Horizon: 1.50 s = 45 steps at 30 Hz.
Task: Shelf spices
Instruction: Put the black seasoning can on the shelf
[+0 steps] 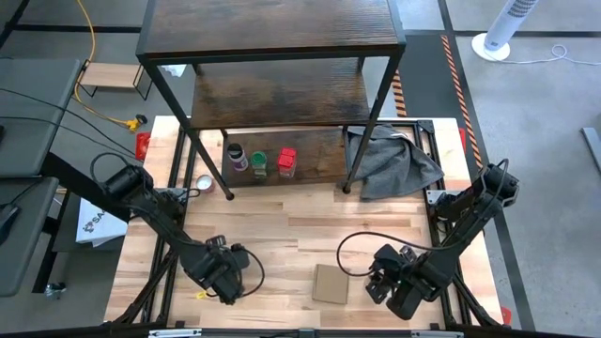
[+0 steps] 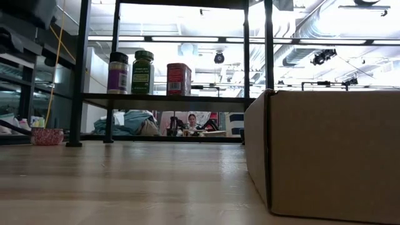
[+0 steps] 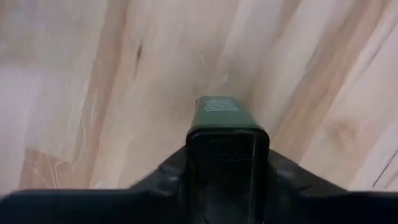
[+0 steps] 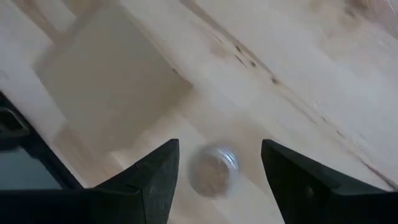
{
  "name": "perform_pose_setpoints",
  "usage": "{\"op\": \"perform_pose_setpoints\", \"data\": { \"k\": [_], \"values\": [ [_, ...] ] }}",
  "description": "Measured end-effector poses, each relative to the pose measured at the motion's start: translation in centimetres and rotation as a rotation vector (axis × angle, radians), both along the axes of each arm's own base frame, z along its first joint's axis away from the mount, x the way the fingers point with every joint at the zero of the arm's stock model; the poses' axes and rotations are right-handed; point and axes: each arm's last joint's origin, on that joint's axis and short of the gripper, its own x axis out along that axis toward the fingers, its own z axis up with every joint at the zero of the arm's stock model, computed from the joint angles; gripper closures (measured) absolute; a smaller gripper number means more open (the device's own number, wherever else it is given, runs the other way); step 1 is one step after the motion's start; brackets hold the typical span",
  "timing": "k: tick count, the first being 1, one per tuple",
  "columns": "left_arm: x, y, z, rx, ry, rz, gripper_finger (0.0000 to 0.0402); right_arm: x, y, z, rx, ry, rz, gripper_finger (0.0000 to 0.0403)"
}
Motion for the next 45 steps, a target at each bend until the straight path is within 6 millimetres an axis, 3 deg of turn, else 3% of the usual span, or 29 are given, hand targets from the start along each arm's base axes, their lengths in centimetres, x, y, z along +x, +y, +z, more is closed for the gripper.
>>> {"op": "perform_pose_setpoints", "data": {
  "k": [1,3,8,13,17,20,27,33,45],
  "values": [
    [0.1,0.1,0.2,-0.002,-0.007,0.012,0.0291,0.2,0.0,0.1,-0.01,-0.032,-0.001,0.0178],
    [0.6,0.2,1.2,-0.005,-0.057,0.024,0.0291,0.7,0.0,0.4,-0.026,-0.113,-0.006,0.0178],
    [2.5,0.9,5.7,0.035,-0.317,0.033,0.0291,3.1,-0.6,2.4,-0.074,-0.36,0.038,0.0178],
    [4.9,1.7,10.7,0.09,-0.561,-0.2,0.0291,6.7,-2.2,5.2,-0.153,-0.525,0.296,0.0178],
    [6.6,3.0,12.6,0.188,-0.6,-0.39,0.0291,9.7,-4.0,6.8,-0.22,-0.656,0.525,0.0178],
    [7.4,4.3,13.7,0.265,-0.622,-0.387,0.0291,11.0,-5.7,7.2,-0.219,-0.687,0.555,0.0178],
    [8.6,6.0,14.2,0.299,-0.613,-0.453,0.0291,11.9,-8.1,7.7,-0.41,-0.596,0.634,0.0178],
    [9.0,6.4,14.3,0.304,-0.628,-0.434,0.0291,11.8,-8.9,9.9,-0.582,-0.466,0.699,0.0178],
    [10.3,7.9,14.9,0.329,-0.711,-0.341,0.0291,12.2,-9.8,10.1,-0.598,-0.444,0.727,0.0178]
  ]
}}
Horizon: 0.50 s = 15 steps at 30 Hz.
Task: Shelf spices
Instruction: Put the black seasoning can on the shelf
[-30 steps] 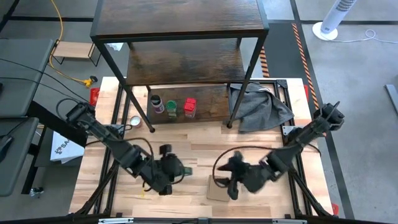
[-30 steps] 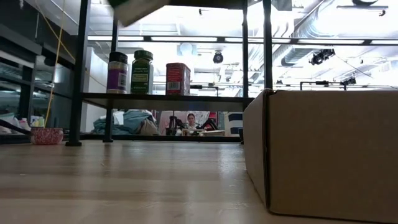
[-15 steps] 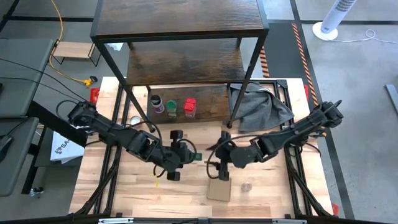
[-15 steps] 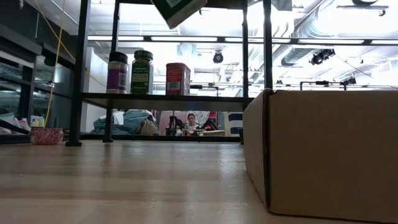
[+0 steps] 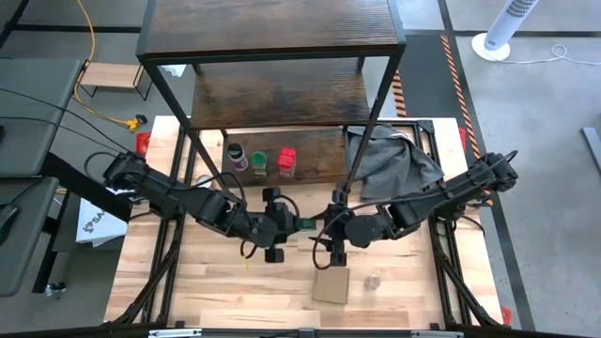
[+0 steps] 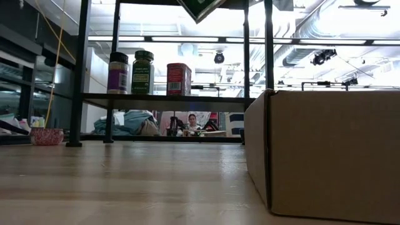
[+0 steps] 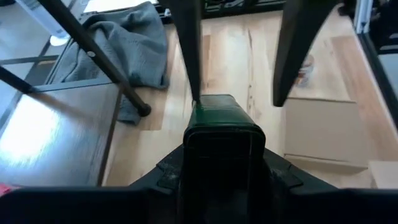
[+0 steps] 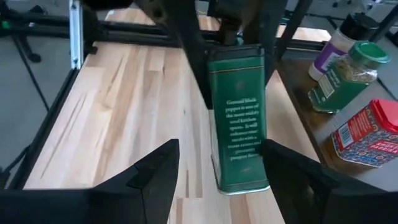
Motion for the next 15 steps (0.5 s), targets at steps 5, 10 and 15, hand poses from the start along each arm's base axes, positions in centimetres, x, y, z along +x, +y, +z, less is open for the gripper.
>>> {"op": "perform_pose_setpoints", "data": {
  "k": [5,10,15],
  "values": [
    [0.9,0.1,0.9,-0.05,-0.116,0.012,0.0291,0.4,-0.7,-0.4,-0.029,0.027,0.009,0.0178],
    [1.2,0.1,1.3,-0.072,-0.162,0.013,0.0291,0.7,-1.6,-0.3,-0.026,0.021,-0.012,0.0178],
    [1.0,0.2,1.1,-0.059,-0.138,0.018,0.0291,0.7,-1.5,-0.3,-0.024,0.026,0.008,0.0205]
  ]
}}
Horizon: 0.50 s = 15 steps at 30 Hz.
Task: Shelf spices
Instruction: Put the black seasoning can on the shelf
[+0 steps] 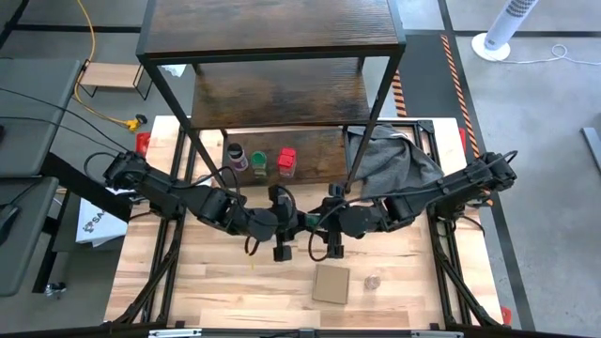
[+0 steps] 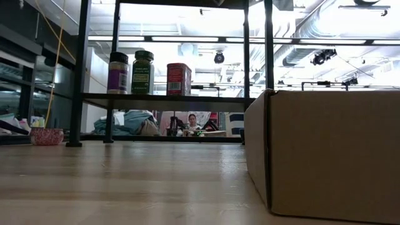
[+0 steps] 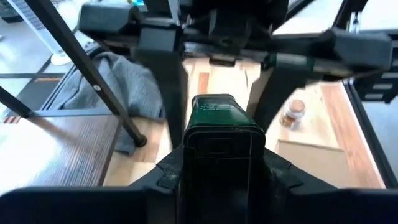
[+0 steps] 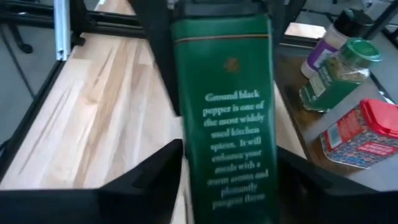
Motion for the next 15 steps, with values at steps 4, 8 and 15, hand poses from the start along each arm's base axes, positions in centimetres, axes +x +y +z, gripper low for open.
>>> {"op": "perform_pose_setpoints", "data": {
  "k": [4,8,15],
  "values": [
    [-0.2,0.0,-0.3,0.02,0.042,-0.022,0.0291,-0.2,0.5,-0.1,0.007,0.015,0.037,0.0289],
    [-0.2,-0.1,-0.4,-0.014,0.049,-0.043,0.0291,-0.2,0.7,-0.1,0.061,0.021,0.045,0.029],
    [-1.2,-0.4,-1.2,-0.14,0.175,-0.051,0.021,-1.1,1.2,-0.8,0.131,0.105,-0.002,0.029]
  ]
}}
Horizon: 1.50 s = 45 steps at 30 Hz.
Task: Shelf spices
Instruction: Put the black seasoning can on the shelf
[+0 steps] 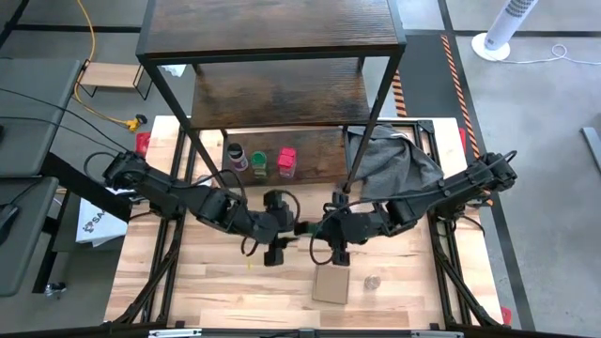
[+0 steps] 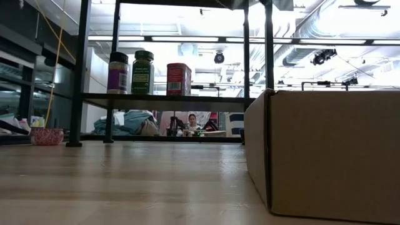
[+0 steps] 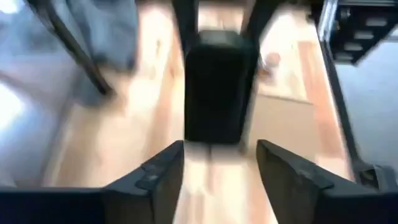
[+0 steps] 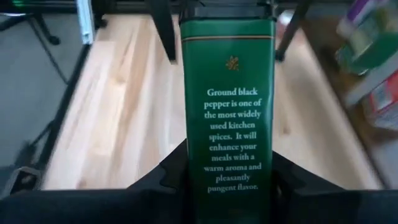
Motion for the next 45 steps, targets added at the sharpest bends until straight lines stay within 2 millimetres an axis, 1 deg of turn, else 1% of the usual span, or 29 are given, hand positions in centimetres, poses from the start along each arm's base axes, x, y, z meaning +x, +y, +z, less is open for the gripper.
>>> {"op": "perform_pose_setpoints", "data": {
  "k": [3,7,10,12,14,17,20,24,27,31,36,38,40,45],
  "values": [
    [-1.7,-0.5,-0.7,-0.029,0.129,0.053,0.0184,-1.1,0.4,-1.2,0.007,0.106,-0.042,0.029],
    [-3.9,-2.7,-0.9,0.024,0.117,0.184,0.0176,-2.3,1.7,-3.3,0.056,0.144,-0.109,0.029],
    [-6.2,-4.3,-1.1,0.001,0.01,0.329,0.0178,-2.9,3.1,-5.3,0.149,0.081,-0.165,0.029],
    [-8.2,-5.2,-2.2,-0.066,-0.035,0.408,0.0179,-3.1,3.8,-6.5,0.248,-0.015,-0.231,0.029],
    [-10.2,-5.8,-3.9,-0.129,-0.07,0.477,0.018,-3.0,3.9,-7.2,0.351,-0.138,-0.325,0.029],
    [-13.1,-5.7,-6.1,-0.231,-0.13,0.572,0.018,-2.4,3.0,-7.3,0.372,-0.275,-0.489,0.029],
    [-15.4,-4.9,-8.5,-0.316,-0.167,0.633,0.018,-1.3,1.0,-7.2,0.255,-0.326,-0.659,0.029],
    [-17.7,-3.9,-10.9,-0.41,-0.189,0.611,0.018,1.2,-1.5,-7.0,0.105,-0.416,-0.86,0.029],
    [-18.8,-3.3,-12.7,-0.457,-0.199,0.586,0.018,3.1,-2.7,-8.1,-0.016,-0.463,-0.977,0.029],
    [-19.5,-3.1,-14.2,-0.511,-0.216,0.556,0.018,5.7,-3.7,-9.4,-0.136,-0.517,-1.092,0.029],
    [-19.6,-3.5,-14.5,-0.534,-0.229,0.513,0.018,8.4,-5.6,-11.6,-0.247,-0.52,-1.183,0.029],
    [-19.6,-3.8,-14.4,-0.539,-0.237,0.492,0.018,9.0,-6.3,-12.3,-0.271,-0.526,-1.214,0.029],
    [-19.6,-4.0,-14.3,-0.546,-0.239,0.469,0.018,9.2,-6.9,-13.0,-0.273,-0.545,-1.247,0.029],
    [-19.9,-4.6,-14.1,-0.551,-0.243,0.415,0.018,8.8,-7.5,-14.1,-0.283,-0.594,-1.309,0.029]
  ]
}}
